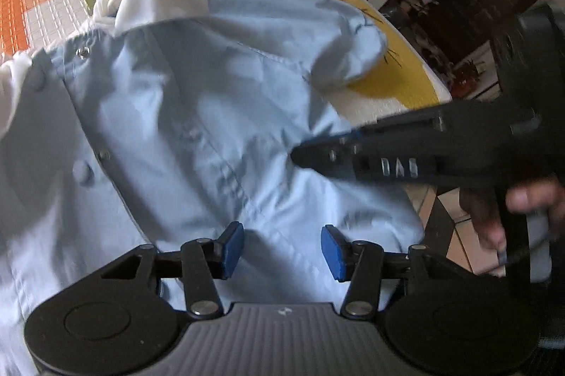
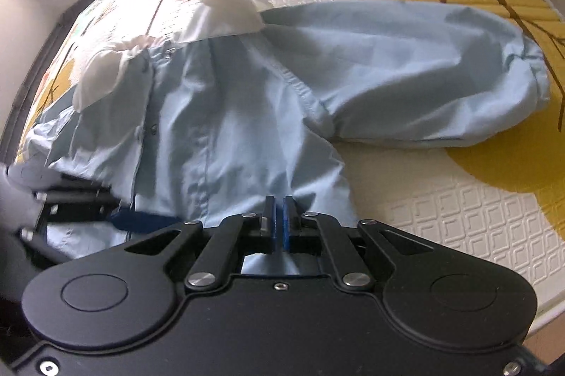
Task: Fold clothes
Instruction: 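Move both grippers over the shirt front to the white collar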
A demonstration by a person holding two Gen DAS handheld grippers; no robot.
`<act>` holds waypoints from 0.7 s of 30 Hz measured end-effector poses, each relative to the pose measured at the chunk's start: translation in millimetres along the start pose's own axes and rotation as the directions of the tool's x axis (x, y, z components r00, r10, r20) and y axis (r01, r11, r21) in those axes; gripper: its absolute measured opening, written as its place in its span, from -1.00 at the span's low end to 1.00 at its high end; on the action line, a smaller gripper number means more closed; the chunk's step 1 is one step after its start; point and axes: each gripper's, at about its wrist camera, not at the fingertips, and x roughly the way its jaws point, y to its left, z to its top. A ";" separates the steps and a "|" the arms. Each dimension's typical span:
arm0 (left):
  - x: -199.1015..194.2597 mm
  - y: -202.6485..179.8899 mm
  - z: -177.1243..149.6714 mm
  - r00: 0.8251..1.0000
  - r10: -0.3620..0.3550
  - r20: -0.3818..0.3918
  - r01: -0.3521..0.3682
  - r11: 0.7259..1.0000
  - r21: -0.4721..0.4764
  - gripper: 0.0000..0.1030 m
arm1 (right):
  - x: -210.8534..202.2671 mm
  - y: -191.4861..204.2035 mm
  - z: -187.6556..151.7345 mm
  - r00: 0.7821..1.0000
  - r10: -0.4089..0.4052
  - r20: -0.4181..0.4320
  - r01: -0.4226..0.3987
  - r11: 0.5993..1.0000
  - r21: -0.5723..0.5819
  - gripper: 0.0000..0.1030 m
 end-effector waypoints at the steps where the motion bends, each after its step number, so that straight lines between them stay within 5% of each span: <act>1: -1.0 0.4 -1.4 1.000 -0.002 -0.004 0.002 1.000 0.000 0.00 | 0.6 -2.7 0.9 1.000 0.000 0.001 0.000 1.000 0.007 -0.97; 11: -25.4 12.0 -9.4 1.000 0.005 0.019 -0.004 0.998 -0.062 0.02 | -7.8 -33.5 15.8 1.000 -0.001 0.031 -0.003 0.993 0.122 -0.98; 17: -63.0 7.2 -6.0 0.991 -0.001 0.134 0.010 0.998 -0.067 0.09 | -32.5 -21.0 30.4 0.991 0.064 0.115 -0.075 0.993 0.089 -0.90; 21: -86.7 7.0 -2.1 0.973 0.069 0.219 -0.050 0.995 -0.090 0.11 | -43.1 3.1 45.2 0.977 0.144 0.158 -0.151 0.988 0.038 -0.90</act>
